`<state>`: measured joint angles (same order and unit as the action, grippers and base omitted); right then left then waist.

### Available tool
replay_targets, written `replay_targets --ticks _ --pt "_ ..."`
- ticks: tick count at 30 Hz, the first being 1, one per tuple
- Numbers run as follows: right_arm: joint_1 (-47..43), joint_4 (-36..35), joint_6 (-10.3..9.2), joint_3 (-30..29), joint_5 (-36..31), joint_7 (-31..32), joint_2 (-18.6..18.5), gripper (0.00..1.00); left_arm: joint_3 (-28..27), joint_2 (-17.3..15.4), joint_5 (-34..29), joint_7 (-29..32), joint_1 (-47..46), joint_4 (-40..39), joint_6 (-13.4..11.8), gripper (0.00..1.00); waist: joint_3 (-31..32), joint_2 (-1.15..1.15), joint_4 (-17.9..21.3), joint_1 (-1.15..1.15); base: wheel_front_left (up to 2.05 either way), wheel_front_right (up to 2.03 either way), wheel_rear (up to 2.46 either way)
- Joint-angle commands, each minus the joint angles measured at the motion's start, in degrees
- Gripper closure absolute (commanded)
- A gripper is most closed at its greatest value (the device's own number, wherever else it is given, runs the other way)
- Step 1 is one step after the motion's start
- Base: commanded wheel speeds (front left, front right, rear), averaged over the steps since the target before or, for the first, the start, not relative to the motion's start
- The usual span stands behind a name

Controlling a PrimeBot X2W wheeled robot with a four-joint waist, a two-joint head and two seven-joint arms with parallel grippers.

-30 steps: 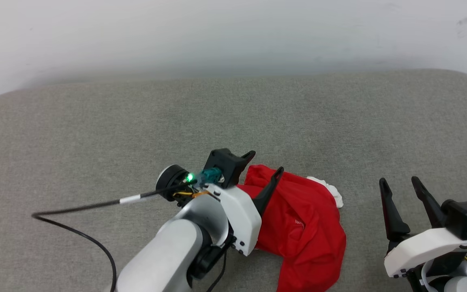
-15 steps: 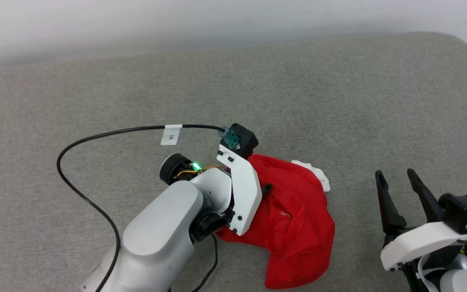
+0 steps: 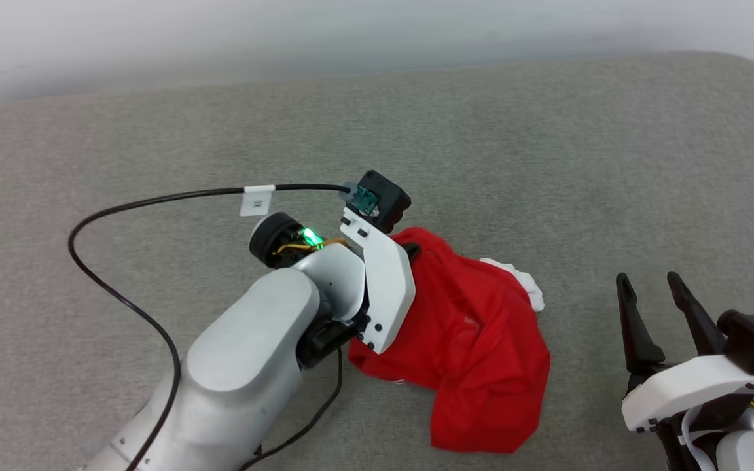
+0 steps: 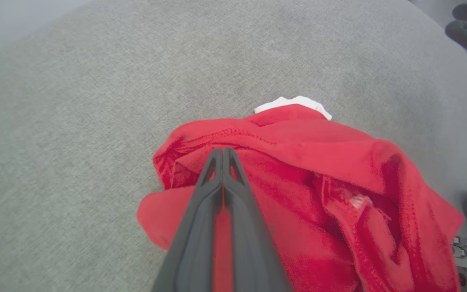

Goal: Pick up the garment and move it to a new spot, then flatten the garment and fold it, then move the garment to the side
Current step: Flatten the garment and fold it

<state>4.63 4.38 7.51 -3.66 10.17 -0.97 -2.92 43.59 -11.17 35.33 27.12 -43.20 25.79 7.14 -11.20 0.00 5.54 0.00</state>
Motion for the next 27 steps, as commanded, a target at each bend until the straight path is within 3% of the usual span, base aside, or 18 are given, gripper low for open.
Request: replay_targets --ticks 1,9,16,19,23,24,25,27 --pt "-0.4 -0.3 -0.04 -0.1 -0.3 0.1 0.1 0.0 -0.4 -0.8 -0.6 -1.1 0.0 -1.4 -0.1 1.0 0.6 0.0 -1.3 0.0 0.0 0.0 0.0" --pt "-1.2 -2.6 -0.04 -1.5 -1.6 1.3 0.1 0.0 -1.3 -9.1 -3.6 -5.7 9.5 -18.3 -4.8 1.0 2.2 0.0 -6.4 0.0 0.0 0.0 0.0" --pt "-1.9 -4.7 -0.04 -2.4 -2.1 2.5 0.1 0.0 -2.9 -16.3 -0.8 -4.7 26.8 -28.2 -13.0 1.0 3.3 0.0 -8.7 0.0 0.0 0.0 0.0" --pt "-2.3 -5.3 -0.04 -2.5 -2.2 2.9 0.1 0.0 -4.2 -17.0 1.8 -5.4 33.1 -27.3 -15.9 1.0 3.8 0.0 -9.0 0.0 0.0 0.0 0.0" --pt "-2.7 -5.8 -0.04 -2.3 -2.5 3.6 0.0 0.0 -4.8 -15.1 5.4 -7.4 38.2 -23.4 -16.8 1.0 4.9 0.0 -9.1 0.0 0.0 0.0 0.0" --pt "-2.9 -5.8 -0.04 -2.2 -2.6 3.6 0.1 0.0 -5.2 -14.4 6.2 -8.4 38.9 -22.7 -16.8 0.87 5.3 0.0 -9.0 0.0 0.0 0.0 0.0" --pt "-2.9 -5.8 -0.04 -2.2 -2.6 3.6 0.1 0.0 -5.2 -14.4 6.2 -8.4 38.9 -22.7 -16.8 0.87 5.3 0.0 -9.0 0.0 0.0 0.0 0.0" --pt "-3.4 -6.1 -0.04 -2.3 -2.7 3.8 0.0 0.0 -5.8 -13.3 6.4 -10.6 39.4 -21.5 -16.8 0.0 6.1 0.0 -9.0 0.0 0.0 0.0 0.0"
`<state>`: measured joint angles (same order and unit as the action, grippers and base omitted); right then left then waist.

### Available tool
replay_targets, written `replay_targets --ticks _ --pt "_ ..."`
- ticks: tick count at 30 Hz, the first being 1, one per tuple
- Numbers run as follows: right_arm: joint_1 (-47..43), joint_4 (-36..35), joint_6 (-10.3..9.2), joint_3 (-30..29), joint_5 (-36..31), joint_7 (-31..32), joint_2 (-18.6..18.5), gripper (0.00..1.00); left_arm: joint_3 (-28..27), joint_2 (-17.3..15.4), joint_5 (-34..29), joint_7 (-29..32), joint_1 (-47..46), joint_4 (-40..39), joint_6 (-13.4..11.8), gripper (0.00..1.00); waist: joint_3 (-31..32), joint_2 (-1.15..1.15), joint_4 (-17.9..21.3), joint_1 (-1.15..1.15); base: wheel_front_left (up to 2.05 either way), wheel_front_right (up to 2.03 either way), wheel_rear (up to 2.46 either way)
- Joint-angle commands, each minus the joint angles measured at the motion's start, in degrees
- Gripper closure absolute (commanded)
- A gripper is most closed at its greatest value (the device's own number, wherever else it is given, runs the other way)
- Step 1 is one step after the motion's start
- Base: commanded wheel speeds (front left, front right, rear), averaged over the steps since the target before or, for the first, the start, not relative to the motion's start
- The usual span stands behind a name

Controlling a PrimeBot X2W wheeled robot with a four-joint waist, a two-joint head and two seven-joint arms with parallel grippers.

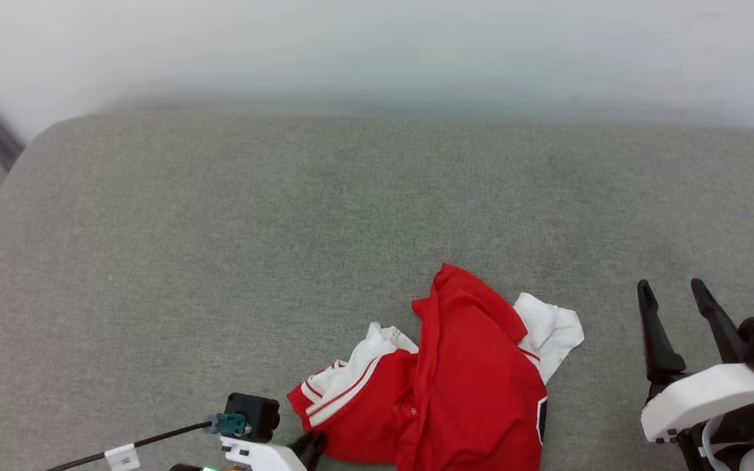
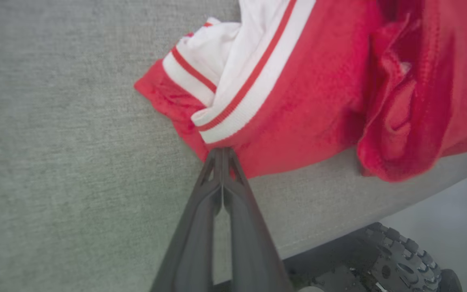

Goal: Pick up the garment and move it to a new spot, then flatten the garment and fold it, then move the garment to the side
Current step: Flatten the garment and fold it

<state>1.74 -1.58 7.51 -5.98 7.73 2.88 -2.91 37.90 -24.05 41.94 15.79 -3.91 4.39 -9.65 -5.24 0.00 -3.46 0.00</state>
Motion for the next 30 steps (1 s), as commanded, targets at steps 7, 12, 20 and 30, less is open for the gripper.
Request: replay_targets --ticks 7,12,20,30 --pt "-2.2 -1.1 -0.04 0.1 -0.4 1.0 0.0 0.0 -2.8 0.7 -2.9 -8.5 -1.9 -2.2 -0.9 0.0 2.9 0.0 0.5 0.0 0.0 0.0 0.0" --pt "-3.0 -2.0 -0.04 0.2 -0.4 1.6 0.0 0.0 -4.1 -0.5 -4.5 -9.2 -5.3 -3.3 -1.1 0.0 3.4 0.0 1.2 0.0 0.0 0.0 0.0" --pt "-1.2 -3.6 -0.04 0.9 -0.7 1.8 0.0 0.0 -1.5 -2.9 -2.8 2.8 -14.8 0.2 4.0 0.0 0.0 0.0 3.4 0.0 0.0 0.0 0.0" --pt "1.4 -2.0 -0.04 1.8 0.4 0.1 0.1 0.0 2.9 -1.9 0.1 16.2 -24.3 8.6 10.6 0.0 -5.9 0.0 6.6 0.0 0.0 0.0 0.0"
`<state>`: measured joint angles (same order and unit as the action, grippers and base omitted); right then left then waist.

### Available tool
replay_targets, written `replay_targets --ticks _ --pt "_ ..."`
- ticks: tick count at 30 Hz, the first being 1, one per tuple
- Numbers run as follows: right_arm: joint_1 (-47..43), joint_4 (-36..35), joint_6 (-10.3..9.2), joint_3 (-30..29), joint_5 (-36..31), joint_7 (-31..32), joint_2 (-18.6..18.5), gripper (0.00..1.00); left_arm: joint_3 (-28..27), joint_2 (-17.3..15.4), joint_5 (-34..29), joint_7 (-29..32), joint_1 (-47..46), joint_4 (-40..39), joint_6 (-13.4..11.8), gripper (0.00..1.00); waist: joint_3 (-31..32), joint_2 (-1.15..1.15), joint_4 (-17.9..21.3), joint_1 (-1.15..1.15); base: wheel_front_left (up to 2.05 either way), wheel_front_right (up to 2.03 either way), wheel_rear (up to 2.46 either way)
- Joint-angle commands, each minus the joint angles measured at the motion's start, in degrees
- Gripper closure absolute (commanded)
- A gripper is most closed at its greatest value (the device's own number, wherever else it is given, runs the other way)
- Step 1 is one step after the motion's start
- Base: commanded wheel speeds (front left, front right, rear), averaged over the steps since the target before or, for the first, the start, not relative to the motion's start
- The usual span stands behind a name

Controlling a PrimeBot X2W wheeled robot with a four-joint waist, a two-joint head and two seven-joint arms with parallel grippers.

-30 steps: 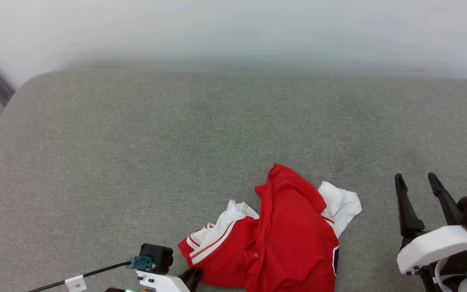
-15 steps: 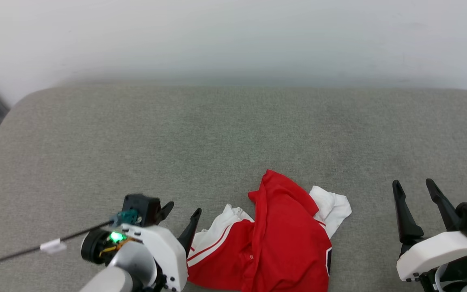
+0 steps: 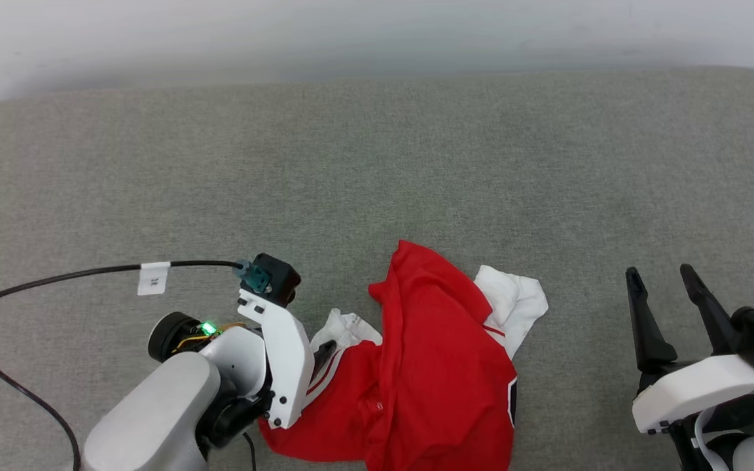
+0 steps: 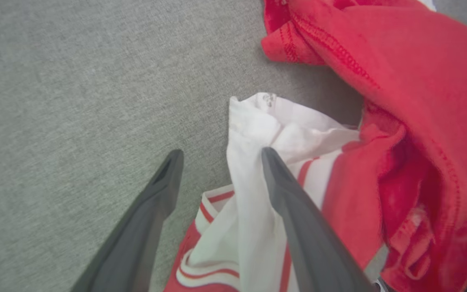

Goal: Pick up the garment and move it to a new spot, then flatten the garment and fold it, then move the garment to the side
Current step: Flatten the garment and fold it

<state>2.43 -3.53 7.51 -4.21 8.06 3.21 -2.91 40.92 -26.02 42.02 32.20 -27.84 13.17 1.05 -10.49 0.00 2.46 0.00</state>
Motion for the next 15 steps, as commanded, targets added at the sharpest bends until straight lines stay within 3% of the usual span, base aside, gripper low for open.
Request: replay_targets --ticks 1,3,4,6,8,9,11,15 --pt "1.0 0.2 -0.04 0.1 0.2 -0.5 0.0 0.0 0.5 0.1 -0.2 0.6 -0.9 0.6 0.3 0.0 -1.0 0.0 0.9 0.0 0.0 0.0 0.0" --pt "1.6 1.2 -0.04 0.5 0.4 -1.1 0.0 0.0 2.6 0.6 -0.8 3.7 -2.5 4.6 1.5 0.0 -2.0 0.0 1.7 0.0 0.0 0.0 0.0" --pt "1.9 1.5 -0.04 0.6 0.4 -1.1 0.0 0.0 3.3 0.9 -1.0 4.5 -2.5 5.8 1.7 0.08 -2.1 0.0 1.8 0.0 0.0 0.0 0.0" --pt "2.5 1.8 -0.04 0.7 0.5 -1.3 0.0 0.0 4.9 1.6 -1.3 6.3 -2.6 8.2 2.1 0.52 -2.3 0.0 2.0 0.0 0.0 0.0 0.0" --pt "2.5 2.2 -0.04 0.7 0.5 -1.5 0.0 0.0 6.4 2.5 -1.3 8.1 -2.3 10.5 2.4 0.66 -2.3 0.0 2.1 0.0 0.0 0.0 0.0" --pt "2.4 2.4 -0.04 0.7 0.5 -1.6 0.0 0.0 7.0 3.1 -1.0 8.5 -1.9 11.1 2.8 1.0 -2.3 0.0 2.1 0.0 0.0 0.0 0.0" --pt "2.4 2.6 -0.04 0.4 0.6 -1.8 0.0 0.0 6.9 4.1 -1.7 6.2 -2.6 11.3 2.8 1.0 -2.2 0.0 2.0 0.0 0.0 0.0 0.0" --pt "1.9 3.0 -0.04 -0.4 0.7 -1.7 0.0 0.0 3.9 3.4 -4.4 -1.4 -5.5 10.0 0.3 1.0 -1.5 0.0 1.1 0.0 0.0 0.0 0.0"
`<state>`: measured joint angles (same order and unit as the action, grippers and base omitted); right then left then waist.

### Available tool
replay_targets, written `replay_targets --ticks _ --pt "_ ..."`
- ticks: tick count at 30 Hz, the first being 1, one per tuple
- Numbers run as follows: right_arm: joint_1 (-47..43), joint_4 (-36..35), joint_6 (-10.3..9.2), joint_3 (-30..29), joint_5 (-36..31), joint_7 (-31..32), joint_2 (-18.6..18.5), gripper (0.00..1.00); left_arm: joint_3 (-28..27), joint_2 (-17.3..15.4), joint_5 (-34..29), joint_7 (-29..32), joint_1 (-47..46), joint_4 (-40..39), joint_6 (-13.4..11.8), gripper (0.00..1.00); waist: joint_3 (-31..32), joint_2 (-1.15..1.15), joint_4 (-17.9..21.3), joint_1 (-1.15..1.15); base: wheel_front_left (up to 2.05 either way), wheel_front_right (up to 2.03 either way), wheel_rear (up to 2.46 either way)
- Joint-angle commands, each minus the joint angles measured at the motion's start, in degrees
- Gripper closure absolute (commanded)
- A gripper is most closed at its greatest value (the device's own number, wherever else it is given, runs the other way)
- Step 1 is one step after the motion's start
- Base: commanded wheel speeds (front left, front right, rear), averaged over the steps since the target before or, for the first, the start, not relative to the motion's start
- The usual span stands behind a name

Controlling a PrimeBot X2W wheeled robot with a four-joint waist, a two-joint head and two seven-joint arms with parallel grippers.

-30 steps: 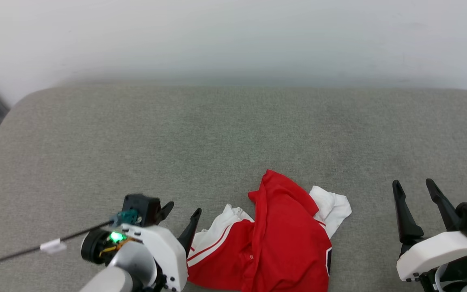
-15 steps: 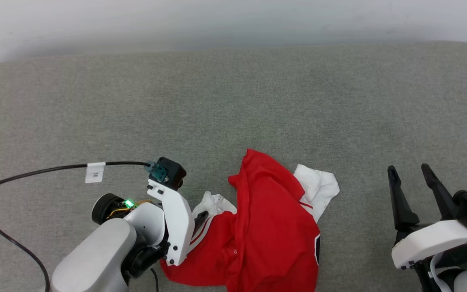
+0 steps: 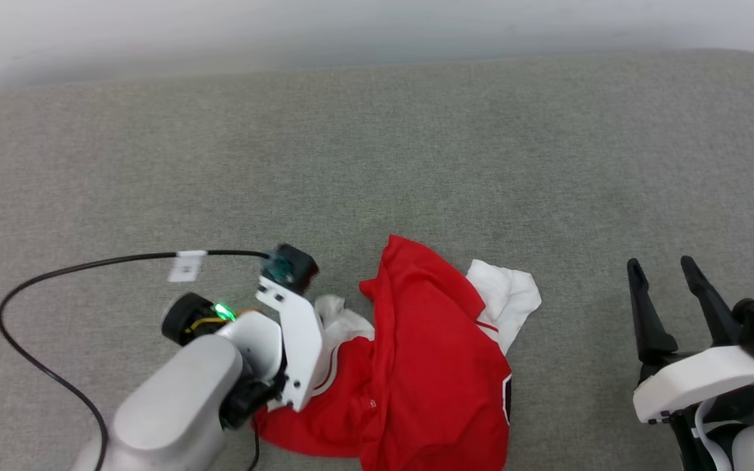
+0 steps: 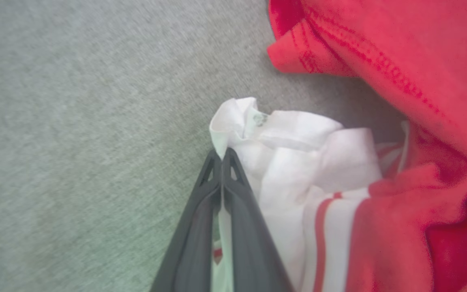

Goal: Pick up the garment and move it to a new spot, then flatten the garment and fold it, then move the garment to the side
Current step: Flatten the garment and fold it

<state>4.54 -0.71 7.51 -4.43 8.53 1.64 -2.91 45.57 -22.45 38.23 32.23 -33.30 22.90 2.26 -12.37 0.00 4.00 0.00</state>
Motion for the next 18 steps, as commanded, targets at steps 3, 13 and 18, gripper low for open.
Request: replay_targets --ticks 3,13,18 --pt "-0.6 0.3 -0.04 -0.6 0.2 -0.1 0.1 0.0 -3.2 -2.0 -2.1 -6.2 -1.0 -2.1 -3.5 1.0 1.2 0.0 -1.4 0.0 0.0 0.0 0.0" --pt "-1.6 -0.5 -0.04 -1.6 0.0 0.2 0.0 0.0 -15.5 -10.2 2.9 -11.5 9.2 -11.6 -15.8 1.0 2.2 0.0 -3.8 0.0 0.0 0.0 0.0" --pt "-1.9 -0.9 -0.04 -1.5 -0.1 0.2 0.0 0.0 -23.0 -9.8 12.1 -14.5 25.1 -10.3 -20.9 1.0 2.0 0.0 -2.9 0.0 0.0 0.0 0.0"
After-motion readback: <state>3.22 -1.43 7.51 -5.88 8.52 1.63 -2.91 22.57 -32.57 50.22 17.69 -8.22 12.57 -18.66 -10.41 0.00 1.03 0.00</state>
